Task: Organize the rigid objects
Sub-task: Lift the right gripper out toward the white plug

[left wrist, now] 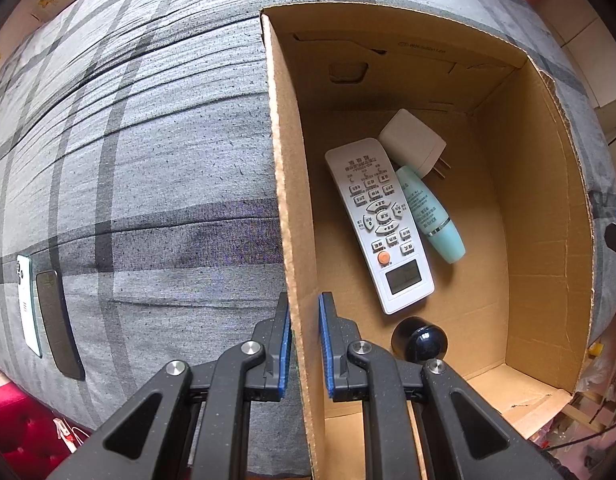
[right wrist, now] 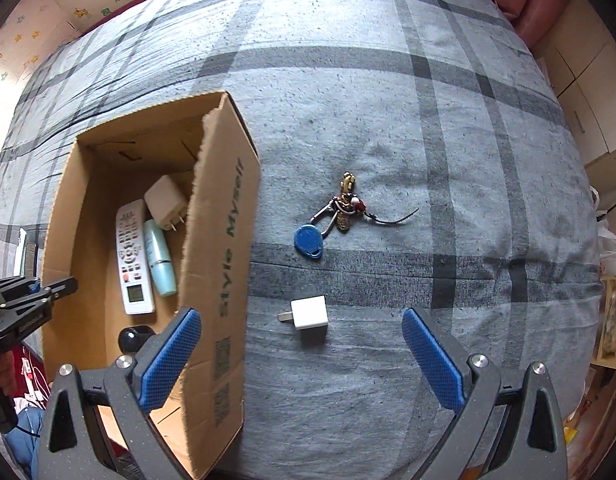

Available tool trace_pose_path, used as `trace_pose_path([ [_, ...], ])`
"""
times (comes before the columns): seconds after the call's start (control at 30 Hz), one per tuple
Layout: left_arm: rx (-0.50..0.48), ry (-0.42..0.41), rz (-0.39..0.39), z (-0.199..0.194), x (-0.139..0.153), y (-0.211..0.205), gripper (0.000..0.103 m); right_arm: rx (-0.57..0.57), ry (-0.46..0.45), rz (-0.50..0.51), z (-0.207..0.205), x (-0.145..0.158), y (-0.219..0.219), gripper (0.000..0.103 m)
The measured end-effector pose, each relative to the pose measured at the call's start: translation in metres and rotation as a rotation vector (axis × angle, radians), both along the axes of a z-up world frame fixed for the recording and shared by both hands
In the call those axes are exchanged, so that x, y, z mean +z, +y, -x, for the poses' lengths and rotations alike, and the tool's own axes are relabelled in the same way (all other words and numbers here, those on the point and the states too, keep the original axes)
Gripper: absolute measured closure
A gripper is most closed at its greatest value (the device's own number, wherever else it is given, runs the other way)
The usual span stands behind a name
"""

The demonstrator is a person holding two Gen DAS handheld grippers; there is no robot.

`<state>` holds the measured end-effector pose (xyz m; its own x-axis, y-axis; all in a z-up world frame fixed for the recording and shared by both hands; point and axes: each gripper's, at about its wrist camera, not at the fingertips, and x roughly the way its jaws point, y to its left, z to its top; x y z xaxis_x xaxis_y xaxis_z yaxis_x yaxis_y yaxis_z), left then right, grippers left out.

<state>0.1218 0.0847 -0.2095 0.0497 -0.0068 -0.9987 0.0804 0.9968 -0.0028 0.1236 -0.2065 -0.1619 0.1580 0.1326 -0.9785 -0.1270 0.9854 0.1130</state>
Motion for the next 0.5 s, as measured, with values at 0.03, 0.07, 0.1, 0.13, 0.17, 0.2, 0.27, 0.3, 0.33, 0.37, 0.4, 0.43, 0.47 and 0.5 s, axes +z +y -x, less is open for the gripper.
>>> trace_pose_path([
  [0.03, 0.000, 0.001, -0.001, 0.000, 0.000, 0.000, 0.090, 0.004, 0.005, 0.000, -0.001, -0.005, -0.002, 0.000],
  [0.07, -0.001, 0.001, -0.003, 0.000, 0.000, 0.000, 0.090, 0.005, 0.011, 0.001, -0.001, -0.010, -0.002, 0.000],
  [0.1, -0.001, 0.000, -0.005, 0.000, 0.000, -0.001, 0.090, 0.005, 0.013, 0.000, -0.002, -0.014, -0.003, 0.000],
  [0.13, 0.000, -0.001, -0.007, 0.000, 0.000, -0.002, 0.090, 0.006, 0.018, -0.001, -0.002, -0.019, -0.005, 0.000],
  [0.17, 0.001, -0.001, -0.008, 0.000, 0.000, -0.002, 0.090, 0.008, 0.022, -0.004, -0.003, -0.025, -0.006, 0.000],
  [0.2, 0.003, -0.001, -0.008, 0.000, 0.001, -0.002, 0.090, 0.008, 0.025, -0.003, -0.004, -0.029, -0.007, 0.000],
  [0.27, 0.005, 0.000, -0.008, 0.000, 0.000, -0.001, 0.090, 0.012, 0.038, 0.005, -0.006, -0.039, -0.008, 0.001],
  [0.3, 0.005, 0.000, -0.008, -0.001, 0.000, -0.001, 0.090, 0.014, 0.043, 0.006, -0.006, -0.044, -0.008, 0.001],
  [0.33, 0.005, 0.000, -0.008, -0.001, 0.001, -0.001, 0.090, 0.015, 0.048, 0.006, -0.007, -0.049, -0.009, 0.001],
  [0.37, 0.005, 0.000, -0.008, -0.001, 0.001, -0.001, 0.090, 0.017, 0.054, 0.006, -0.007, -0.053, -0.010, 0.001],
  [0.4, 0.005, 0.000, -0.009, -0.001, 0.001, -0.001, 0.090, 0.019, 0.061, 0.006, -0.008, -0.056, -0.010, 0.002],
  [0.43, 0.007, 0.000, -0.010, -0.001, 0.001, -0.002, 0.090, 0.019, 0.070, 0.007, -0.008, -0.060, -0.010, 0.002],
  [0.47, 0.008, 0.000, -0.012, -0.001, 0.001, -0.002, 0.090, 0.019, 0.079, 0.014, -0.009, -0.065, -0.011, 0.002],
  [0.5, 0.008, 0.000, -0.014, 0.000, 0.001, -0.002, 0.090, 0.017, 0.087, 0.015, -0.009, -0.069, -0.011, 0.003],
])
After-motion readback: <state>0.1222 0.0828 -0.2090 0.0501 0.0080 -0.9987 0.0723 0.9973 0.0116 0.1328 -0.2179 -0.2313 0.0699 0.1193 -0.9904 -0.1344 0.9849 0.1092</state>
